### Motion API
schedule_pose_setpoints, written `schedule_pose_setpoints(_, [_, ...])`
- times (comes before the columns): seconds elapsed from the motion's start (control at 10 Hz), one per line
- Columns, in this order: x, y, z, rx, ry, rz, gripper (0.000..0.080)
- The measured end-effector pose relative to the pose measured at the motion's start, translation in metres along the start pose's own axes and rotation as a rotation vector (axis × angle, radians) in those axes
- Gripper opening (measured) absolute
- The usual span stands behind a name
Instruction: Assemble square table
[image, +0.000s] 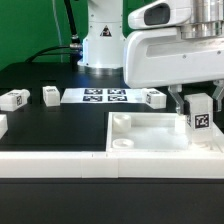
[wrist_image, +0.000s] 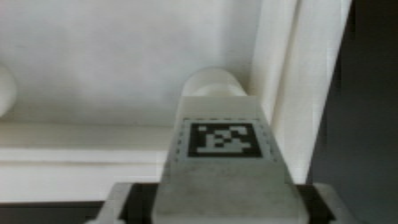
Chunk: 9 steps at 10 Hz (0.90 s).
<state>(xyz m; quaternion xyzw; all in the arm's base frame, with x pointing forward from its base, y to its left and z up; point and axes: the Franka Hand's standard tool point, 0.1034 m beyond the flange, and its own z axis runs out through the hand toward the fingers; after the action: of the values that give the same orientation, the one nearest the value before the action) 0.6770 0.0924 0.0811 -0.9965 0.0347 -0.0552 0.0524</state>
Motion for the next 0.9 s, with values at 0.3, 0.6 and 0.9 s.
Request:
schedule_pose_setpoints(0.3, [-0.0007,-0.0024,0.0006,0.007,-0.002,0.194,0.0291])
schedule_pose_setpoints(0.6, [-0.0016,-0.0075,0.0029,-0.003,-0.001,0.76,0.0291])
schedule_pose_setpoints(0.9, [-0.0023,-0.0066,0.0038,0.036,-0.015,1.191,0.0291])
